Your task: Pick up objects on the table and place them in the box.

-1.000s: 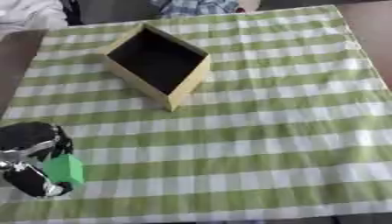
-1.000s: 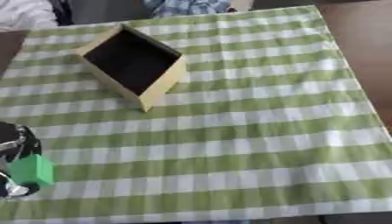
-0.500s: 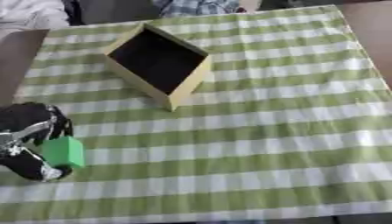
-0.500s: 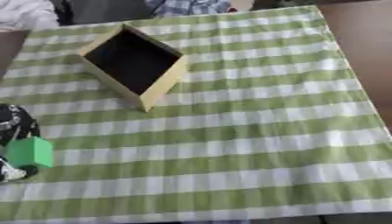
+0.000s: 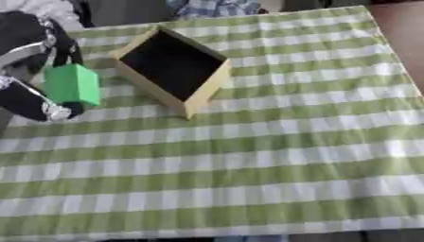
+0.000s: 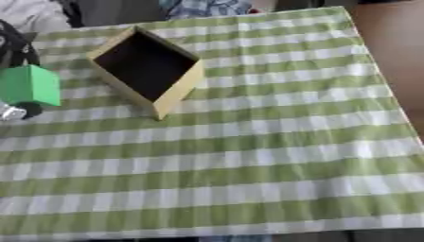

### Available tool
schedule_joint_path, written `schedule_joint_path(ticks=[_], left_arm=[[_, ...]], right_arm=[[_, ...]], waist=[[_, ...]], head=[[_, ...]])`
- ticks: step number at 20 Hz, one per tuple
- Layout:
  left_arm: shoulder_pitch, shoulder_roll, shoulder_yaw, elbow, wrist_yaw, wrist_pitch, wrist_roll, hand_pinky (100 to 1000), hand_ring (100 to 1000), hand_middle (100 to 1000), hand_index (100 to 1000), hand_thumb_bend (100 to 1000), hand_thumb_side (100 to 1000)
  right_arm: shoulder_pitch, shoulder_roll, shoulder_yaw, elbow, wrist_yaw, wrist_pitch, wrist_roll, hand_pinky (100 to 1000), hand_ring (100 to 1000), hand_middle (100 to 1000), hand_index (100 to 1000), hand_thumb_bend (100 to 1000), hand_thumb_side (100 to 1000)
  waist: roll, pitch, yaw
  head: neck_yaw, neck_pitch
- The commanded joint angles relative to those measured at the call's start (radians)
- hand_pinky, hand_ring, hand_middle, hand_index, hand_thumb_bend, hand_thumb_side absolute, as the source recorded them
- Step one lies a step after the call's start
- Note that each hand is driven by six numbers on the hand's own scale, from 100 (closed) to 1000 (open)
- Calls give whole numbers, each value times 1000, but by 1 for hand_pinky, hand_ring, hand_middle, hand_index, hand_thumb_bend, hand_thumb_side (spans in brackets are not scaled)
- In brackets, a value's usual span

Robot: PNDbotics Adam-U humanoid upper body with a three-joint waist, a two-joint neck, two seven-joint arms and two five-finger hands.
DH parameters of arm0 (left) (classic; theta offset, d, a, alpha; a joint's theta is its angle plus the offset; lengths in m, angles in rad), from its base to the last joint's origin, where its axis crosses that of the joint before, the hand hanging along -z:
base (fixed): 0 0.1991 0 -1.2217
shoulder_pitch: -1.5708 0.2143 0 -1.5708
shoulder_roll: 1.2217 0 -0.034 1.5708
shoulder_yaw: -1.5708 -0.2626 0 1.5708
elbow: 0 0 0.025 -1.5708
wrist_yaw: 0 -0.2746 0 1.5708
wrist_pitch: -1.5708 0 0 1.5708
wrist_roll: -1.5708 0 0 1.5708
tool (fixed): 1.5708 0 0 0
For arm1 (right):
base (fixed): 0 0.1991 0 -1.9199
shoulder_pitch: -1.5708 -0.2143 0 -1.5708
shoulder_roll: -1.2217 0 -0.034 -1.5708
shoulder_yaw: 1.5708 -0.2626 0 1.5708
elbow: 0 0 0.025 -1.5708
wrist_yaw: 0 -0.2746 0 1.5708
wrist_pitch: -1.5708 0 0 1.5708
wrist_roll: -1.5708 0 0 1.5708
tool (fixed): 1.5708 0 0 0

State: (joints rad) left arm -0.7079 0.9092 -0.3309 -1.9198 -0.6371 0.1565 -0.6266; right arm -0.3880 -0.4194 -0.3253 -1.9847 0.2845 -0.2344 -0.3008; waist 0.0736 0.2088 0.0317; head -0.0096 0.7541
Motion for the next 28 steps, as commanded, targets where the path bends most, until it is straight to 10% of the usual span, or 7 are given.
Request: schedule_joint_path(ticks=[1, 15, 28], left_arm=[[-80, -29, -3, 40, -19, -18, -22, 251, 315, 383, 515, 286, 100], [-428, -427, -65, 500, -173, -142, 66, 251, 303, 377, 541, 204, 100], [-486, -618, -19, 849, -420, -294, 221, 271, 309, 391, 537, 272, 100]], right_arm=[[-15, -28, 1, -15, -9, -1, 6, 577, 799, 717, 922, 100, 964], [-33, -12, 9, -15, -23, -7, 20, 573, 799, 715, 922, 100, 965], [-51, 12, 7, -15, -36, -10, 24, 567, 799, 711, 924, 100, 968]], waist=[[-2, -19, -1], [-31, 3, -27], [-40, 37, -51]], head=[[14, -5], [43, -49], [58, -77]])
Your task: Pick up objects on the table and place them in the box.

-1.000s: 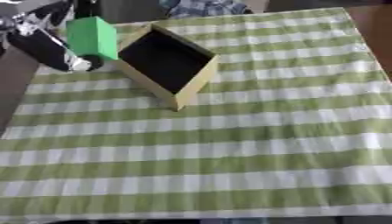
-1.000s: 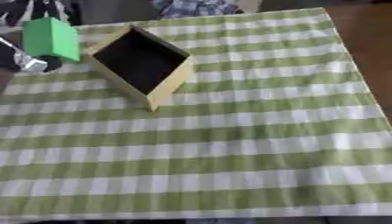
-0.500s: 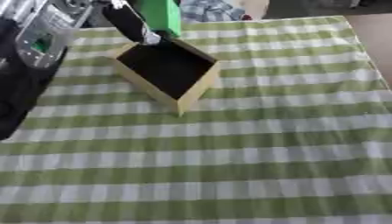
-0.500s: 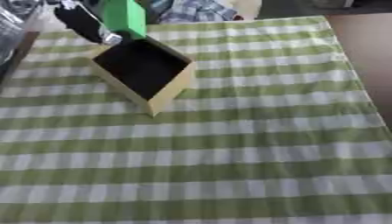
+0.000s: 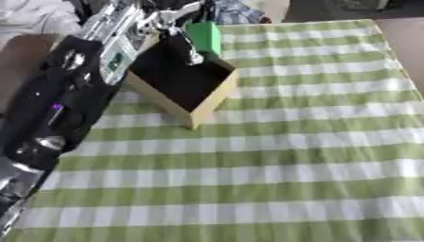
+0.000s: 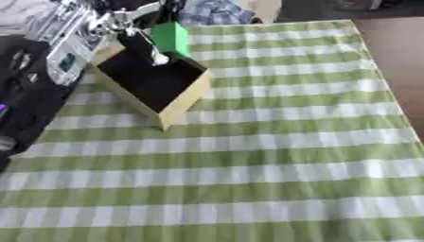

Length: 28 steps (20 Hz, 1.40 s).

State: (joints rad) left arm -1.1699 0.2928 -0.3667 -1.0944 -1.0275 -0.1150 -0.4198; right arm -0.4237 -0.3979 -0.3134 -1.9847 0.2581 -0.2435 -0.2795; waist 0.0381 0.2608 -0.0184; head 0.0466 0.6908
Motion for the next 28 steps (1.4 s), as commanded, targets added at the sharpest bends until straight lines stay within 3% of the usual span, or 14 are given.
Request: schedule_joint_path(ticks=[1, 11, 16, 19, 21, 26, 28], left_arm=[[-24, -4, 19, 33, -39, -27, 19, 271, 310, 391, 538, 271, 100], [-16, -27, 49, 119, -96, -32, 63, 287, 316, 401, 547, 252, 100], [-11, -33, 55, 137, -94, -37, 69, 372, 372, 446, 586, 257, 100], [-8, -34, 55, 148, -97, -40, 50, 588, 553, 573, 688, 312, 100], [-6, -34, 54, 153, -112, -41, 25, 693, 678, 663, 750, 400, 100], [-4, -30, 57, 148, -177, -39, -35, 828, 825, 803, 813, 581, 249], [-4, -25, 60, 140, -206, -34, -45, 845, 847, 817, 821, 637, 283]], right_arm=[[-16, -9, -5, -15, -11, -1, 3, 567, 799, 711, 924, 100, 968], [-16, 1, -7, -15, -15, -1, 6, 565, 800, 709, 925, 100, 969], [-15, 4, -7, -15, -17, -1, 6, 565, 800, 708, 925, 100, 968], [-14, 5, -9, -15, -17, -1, 6, 565, 800, 708, 925, 100, 968], [-14, 5, -9, -15, -18, -1, 5, 564, 800, 707, 925, 100, 967], [-12, 6, -9, -15, -19, -1, 6, 564, 800, 707, 925, 100, 968], [-11, 6, -10, -15, -19, -1, 6, 565, 800, 707, 925, 100, 969]], waist=[[-5, -15, -2], [-5, -10, -5], [-6, -8, -5], [-7, -8, -6], [-8, -7, -6], [-8, -8, -5], [-8, -9, -4]], head=[[2, -14], [2, -19], [2, -18], [2, -17], [2, -15], [0, -11], [-1, -10]])
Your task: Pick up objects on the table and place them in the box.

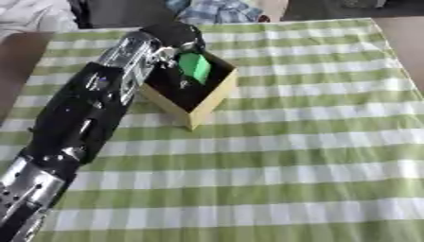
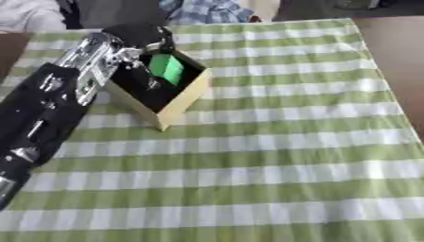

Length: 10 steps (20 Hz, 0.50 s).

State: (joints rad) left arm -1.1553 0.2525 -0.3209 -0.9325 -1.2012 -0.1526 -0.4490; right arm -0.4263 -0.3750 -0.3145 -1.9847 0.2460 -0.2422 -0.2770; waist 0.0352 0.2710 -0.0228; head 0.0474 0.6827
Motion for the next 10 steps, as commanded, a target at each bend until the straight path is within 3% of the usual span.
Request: schedule_joint_path(ticks=[1, 3, 10], left_arm=[[-18, 16, 16, -26, -46, 8, -18, 844, 851, 819, 823, 642, 281], [-17, 17, 22, -36, -61, 16, -20, 845, 854, 818, 823, 635, 269], [-13, 28, 41, -115, 16, 53, -2, 747, 788, 745, 808, 396, 178]], right_arm=[[-8, -16, -8, -15, -7, -2, 3, 565, 800, 707, 925, 100, 967], [-7, -16, -9, -15, -7, -2, 3, 565, 800, 707, 925, 100, 967], [-3, -14, -9, -15, -7, 1, 3, 566, 801, 707, 926, 100, 966]], waist=[[-6, -20, 1], [-6, -22, 1], [-9, -29, 5]], head=[[-2, -1], [-2, -1], [-3, 4]])
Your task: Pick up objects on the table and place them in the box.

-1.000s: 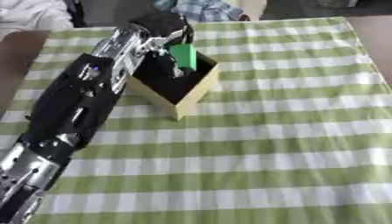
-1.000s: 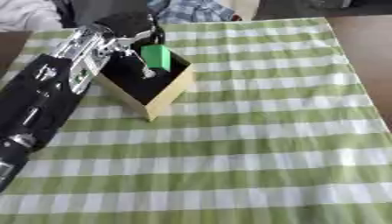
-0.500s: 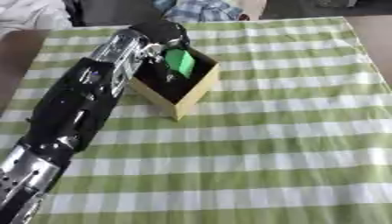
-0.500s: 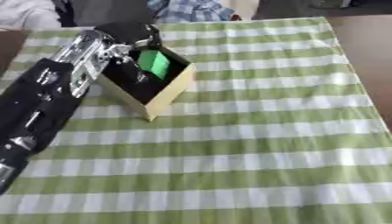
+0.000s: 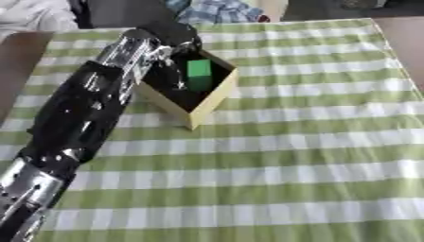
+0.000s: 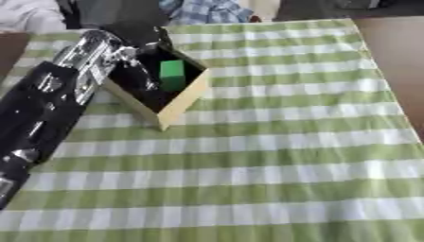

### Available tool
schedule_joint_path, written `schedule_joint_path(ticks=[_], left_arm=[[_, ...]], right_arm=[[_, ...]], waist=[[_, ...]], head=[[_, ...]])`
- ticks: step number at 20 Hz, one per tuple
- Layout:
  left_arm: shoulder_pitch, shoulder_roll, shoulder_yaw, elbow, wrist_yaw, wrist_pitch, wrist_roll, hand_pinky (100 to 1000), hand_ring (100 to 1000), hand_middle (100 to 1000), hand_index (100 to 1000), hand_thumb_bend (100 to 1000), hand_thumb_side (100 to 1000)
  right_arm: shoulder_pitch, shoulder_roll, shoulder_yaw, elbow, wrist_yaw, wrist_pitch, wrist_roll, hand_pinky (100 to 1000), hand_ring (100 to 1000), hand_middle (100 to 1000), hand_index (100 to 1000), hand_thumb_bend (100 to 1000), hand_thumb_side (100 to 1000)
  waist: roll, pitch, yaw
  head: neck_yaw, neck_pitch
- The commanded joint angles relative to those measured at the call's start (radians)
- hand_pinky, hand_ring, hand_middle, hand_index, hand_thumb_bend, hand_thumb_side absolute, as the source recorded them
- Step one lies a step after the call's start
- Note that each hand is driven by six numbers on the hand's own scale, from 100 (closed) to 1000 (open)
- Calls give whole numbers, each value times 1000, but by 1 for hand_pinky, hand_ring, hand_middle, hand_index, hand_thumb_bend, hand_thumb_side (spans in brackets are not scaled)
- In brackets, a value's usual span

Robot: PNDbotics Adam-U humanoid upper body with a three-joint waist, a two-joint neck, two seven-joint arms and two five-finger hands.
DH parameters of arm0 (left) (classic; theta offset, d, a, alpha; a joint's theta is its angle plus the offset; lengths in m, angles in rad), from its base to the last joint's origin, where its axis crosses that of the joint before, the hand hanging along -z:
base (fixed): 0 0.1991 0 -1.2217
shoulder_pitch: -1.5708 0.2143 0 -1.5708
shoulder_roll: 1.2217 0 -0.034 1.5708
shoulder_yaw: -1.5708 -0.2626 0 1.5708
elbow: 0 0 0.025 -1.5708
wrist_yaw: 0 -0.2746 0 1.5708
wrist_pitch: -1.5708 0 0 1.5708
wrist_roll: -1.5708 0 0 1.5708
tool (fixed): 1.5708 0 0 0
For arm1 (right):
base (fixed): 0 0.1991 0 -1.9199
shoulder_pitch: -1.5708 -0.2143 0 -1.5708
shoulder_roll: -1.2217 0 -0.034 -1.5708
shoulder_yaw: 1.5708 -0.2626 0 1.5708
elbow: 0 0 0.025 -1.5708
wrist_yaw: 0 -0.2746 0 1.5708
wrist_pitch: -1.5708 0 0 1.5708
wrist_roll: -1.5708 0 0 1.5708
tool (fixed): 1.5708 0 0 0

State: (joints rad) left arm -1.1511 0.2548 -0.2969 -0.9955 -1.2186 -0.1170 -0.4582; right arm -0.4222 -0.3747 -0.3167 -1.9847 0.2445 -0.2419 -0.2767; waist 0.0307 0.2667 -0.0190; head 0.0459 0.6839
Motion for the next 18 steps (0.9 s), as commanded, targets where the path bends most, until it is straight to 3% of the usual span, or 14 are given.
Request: schedule_joint_path(ticks=[1, 3, 4, 5, 10, 18], left_arm=[[-17, 29, 20, -71, 53, 27, 9, 736, 779, 739, 806, 376, 170], [-17, 37, 22, -114, 89, 45, 6, 719, 765, 726, 802, 334, 157], [-16, 43, 23, -139, 109, 52, 4, 706, 753, 716, 799, 212, 207], [-14, 50, 26, -167, 131, 61, 0, 698, 747, 712, 798, 281, 136], [5, 92, 39, -330, 236, 103, -23, 614, 673, 665, 786, 182, 100], [93, 220, 37, -624, 397, 157, -57, 501, 575, 635, 772, 138, 100]], right_arm=[[-7, -15, -7, -15, -5, 1, 3, 566, 801, 707, 925, 100, 966], [-6, -15, -6, -15, -5, 1, 3, 568, 801, 708, 925, 100, 965], [-6, -16, -6, -15, -4, 1, 3, 569, 802, 709, 925, 100, 964], [-6, -18, -6, -15, -4, 0, 3, 570, 802, 709, 925, 100, 964], [-7, -28, -6, -15, 0, -2, 0, 573, 802, 711, 924, 100, 961], [-5, -39, -9, -15, 7, -2, -5, 575, 803, 711, 923, 100, 960]], waist=[[-5, -26, 2], [-5, -29, 3], [-5, -31, 4], [-5, -32, 5], [-5, -37, 11], [-2, -38, 19]], head=[[-2, 3], [-2, 5], [-2, 5], [-3, 6], [-13, 10], [-32, 15]])
